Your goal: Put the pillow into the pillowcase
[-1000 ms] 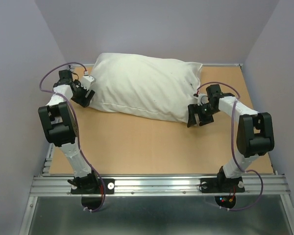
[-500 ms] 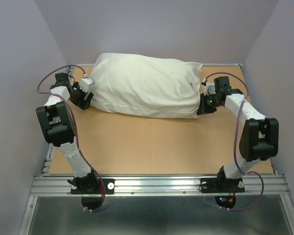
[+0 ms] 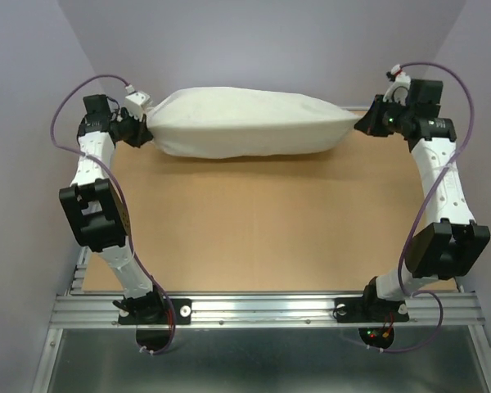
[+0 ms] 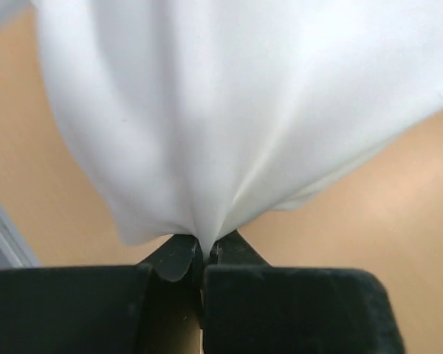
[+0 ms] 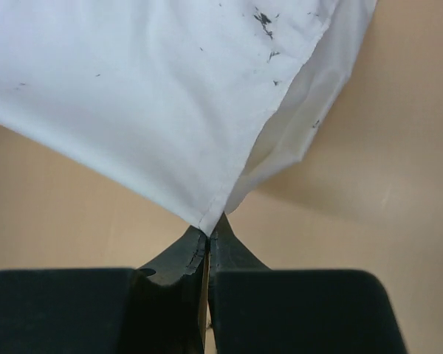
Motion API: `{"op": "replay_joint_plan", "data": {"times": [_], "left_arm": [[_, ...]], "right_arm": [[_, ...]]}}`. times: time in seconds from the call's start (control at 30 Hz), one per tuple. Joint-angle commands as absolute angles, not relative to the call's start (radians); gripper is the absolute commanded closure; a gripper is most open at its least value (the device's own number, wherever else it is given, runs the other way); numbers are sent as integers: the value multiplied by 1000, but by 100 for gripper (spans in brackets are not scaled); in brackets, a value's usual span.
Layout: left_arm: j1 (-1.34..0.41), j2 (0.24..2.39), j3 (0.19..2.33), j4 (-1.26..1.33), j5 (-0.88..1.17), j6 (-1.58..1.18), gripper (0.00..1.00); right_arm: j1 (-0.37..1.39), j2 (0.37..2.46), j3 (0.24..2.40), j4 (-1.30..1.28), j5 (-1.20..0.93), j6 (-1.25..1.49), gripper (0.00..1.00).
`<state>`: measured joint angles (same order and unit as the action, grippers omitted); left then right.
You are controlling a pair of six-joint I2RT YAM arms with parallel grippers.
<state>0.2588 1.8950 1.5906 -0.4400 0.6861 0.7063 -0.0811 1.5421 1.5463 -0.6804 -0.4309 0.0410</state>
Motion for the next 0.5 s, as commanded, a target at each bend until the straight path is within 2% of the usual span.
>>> {"op": "replay_joint_plan", "data": {"times": [0.0, 0.2, 0.23, 0.37, 0.47], "left_arm": [[299, 1676, 1735, -244, 735, 476, 100], [307, 1478, 1706, -54, 733, 373, 100], [307, 1321, 1613, 28, 756, 367, 100], [305, 1259, 1554, 49, 767, 371, 100], [298, 1259, 1511, 37, 775, 390, 100]], "right_arm": [[-198, 1529, 1840, -603, -348, 103, 100], [-230, 1516, 2130, -595, -299, 129, 99], [-230, 1475, 2182, -563, -235, 121, 99], [-230, 1436, 2143, -528, -192, 92, 99], [-230, 1420, 2024, -491, -192, 86, 99]]}}
